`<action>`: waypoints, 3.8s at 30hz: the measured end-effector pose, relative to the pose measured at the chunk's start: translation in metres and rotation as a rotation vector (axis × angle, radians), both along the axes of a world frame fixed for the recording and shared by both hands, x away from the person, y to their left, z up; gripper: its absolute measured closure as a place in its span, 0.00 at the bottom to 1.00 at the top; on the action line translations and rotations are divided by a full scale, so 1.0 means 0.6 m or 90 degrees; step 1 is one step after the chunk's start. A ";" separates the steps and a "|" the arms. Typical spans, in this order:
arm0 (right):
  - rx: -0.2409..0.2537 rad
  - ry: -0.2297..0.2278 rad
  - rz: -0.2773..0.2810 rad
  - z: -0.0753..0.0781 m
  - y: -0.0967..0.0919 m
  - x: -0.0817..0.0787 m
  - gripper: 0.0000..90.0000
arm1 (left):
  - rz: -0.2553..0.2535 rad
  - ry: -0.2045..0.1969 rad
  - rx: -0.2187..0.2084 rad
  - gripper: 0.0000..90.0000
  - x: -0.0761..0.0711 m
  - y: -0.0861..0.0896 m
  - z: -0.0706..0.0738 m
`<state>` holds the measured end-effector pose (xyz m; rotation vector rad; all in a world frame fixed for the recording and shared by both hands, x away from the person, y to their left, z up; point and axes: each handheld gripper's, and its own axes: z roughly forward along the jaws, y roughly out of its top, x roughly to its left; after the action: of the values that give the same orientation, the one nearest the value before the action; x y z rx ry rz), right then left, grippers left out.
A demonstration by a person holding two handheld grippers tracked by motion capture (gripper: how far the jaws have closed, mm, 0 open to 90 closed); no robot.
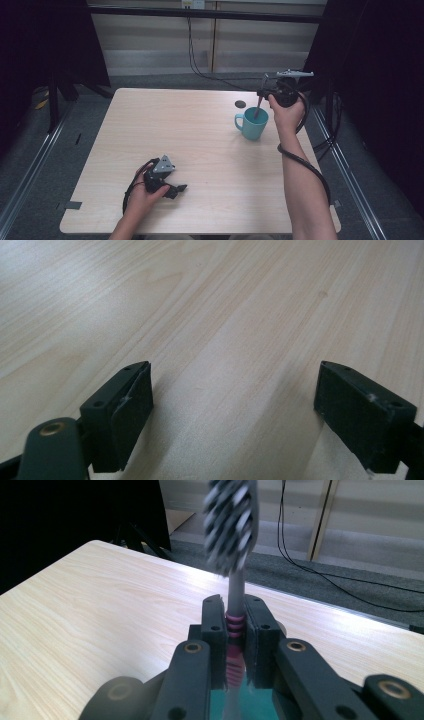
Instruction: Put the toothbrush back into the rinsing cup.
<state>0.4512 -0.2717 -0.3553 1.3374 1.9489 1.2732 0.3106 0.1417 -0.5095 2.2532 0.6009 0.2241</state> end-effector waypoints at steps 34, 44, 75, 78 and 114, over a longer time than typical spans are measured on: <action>-0.014 0.029 -0.013 -0.086 0.013 0.010 0.90 | 0.004 -0.002 0.003 0.17 -0.004 0.001 0.000; -0.004 0.032 -0.010 -0.102 0.020 0.011 0.90 | 0.004 -0.002 0.002 0.17 -0.004 0.002 0.000; -0.008 0.018 -0.036 -0.116 0.005 -0.003 0.74 | 0.006 0.000 0.000 0.17 -0.005 0.002 0.000; -0.011 0.017 -0.035 -0.115 0.004 -0.006 0.71 | 0.006 0.000 0.000 0.18 -0.006 0.002 0.000; -0.002 0.035 0.007 -0.093 -0.002 -0.071 0.29 | 0.005 0.000 0.005 0.17 -0.006 0.002 0.000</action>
<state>0.4084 -0.2731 -0.4111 1.3755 1.9963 1.2504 0.3070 0.1432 -0.5093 2.2586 0.6107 0.2303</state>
